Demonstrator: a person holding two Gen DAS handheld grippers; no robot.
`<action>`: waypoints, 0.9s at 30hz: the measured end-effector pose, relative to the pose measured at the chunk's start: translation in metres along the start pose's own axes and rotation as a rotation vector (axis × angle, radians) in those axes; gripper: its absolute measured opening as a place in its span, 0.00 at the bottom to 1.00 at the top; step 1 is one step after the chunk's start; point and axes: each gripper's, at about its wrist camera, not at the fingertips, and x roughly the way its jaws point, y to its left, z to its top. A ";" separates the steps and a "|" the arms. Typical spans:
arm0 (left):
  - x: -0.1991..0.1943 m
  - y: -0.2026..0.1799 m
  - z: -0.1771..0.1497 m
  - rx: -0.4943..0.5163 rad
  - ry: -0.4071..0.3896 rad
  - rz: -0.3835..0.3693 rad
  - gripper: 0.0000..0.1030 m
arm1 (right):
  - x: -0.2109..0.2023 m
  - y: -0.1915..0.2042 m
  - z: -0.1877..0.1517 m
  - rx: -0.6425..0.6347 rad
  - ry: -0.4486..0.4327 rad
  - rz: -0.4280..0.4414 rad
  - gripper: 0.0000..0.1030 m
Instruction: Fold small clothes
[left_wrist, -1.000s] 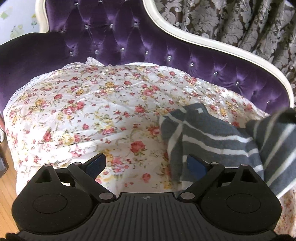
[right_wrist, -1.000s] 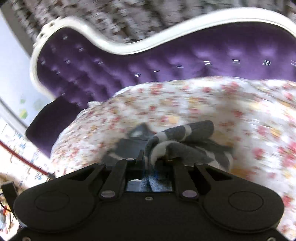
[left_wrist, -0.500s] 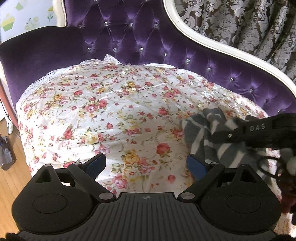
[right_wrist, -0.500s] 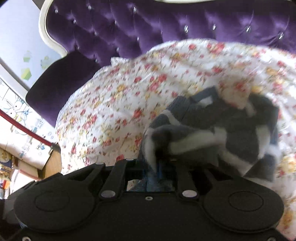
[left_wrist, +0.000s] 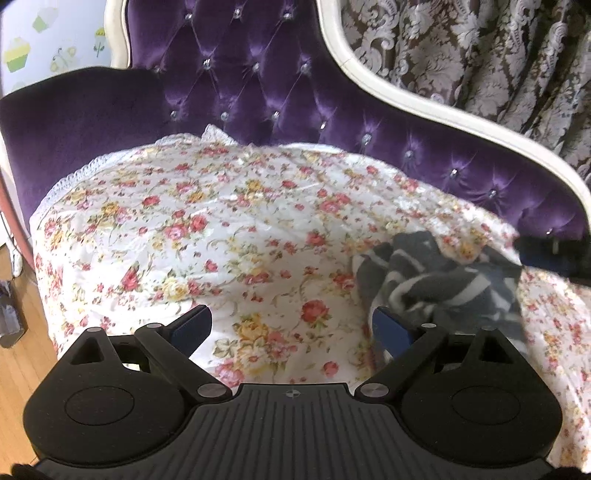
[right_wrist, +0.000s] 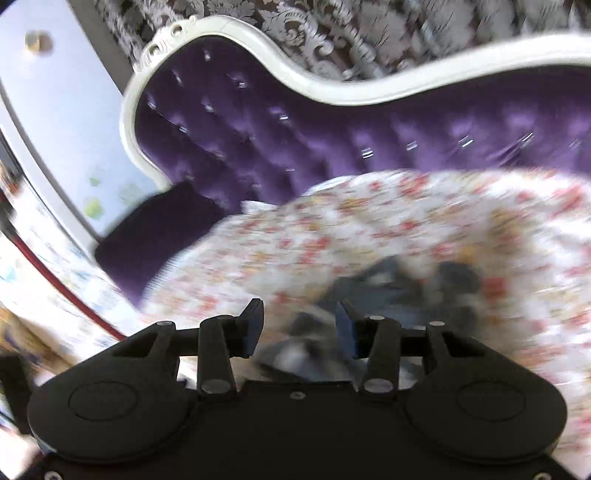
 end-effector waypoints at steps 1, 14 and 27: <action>-0.002 -0.001 0.000 0.001 -0.009 -0.003 0.92 | -0.003 -0.003 -0.005 -0.012 -0.003 -0.022 0.48; -0.013 -0.043 -0.011 0.104 -0.141 -0.150 0.92 | -0.005 -0.009 -0.051 -0.195 0.015 -0.137 0.42; 0.037 -0.038 -0.028 0.135 0.134 -0.046 0.92 | 0.052 -0.008 -0.026 -0.348 0.038 -0.136 0.42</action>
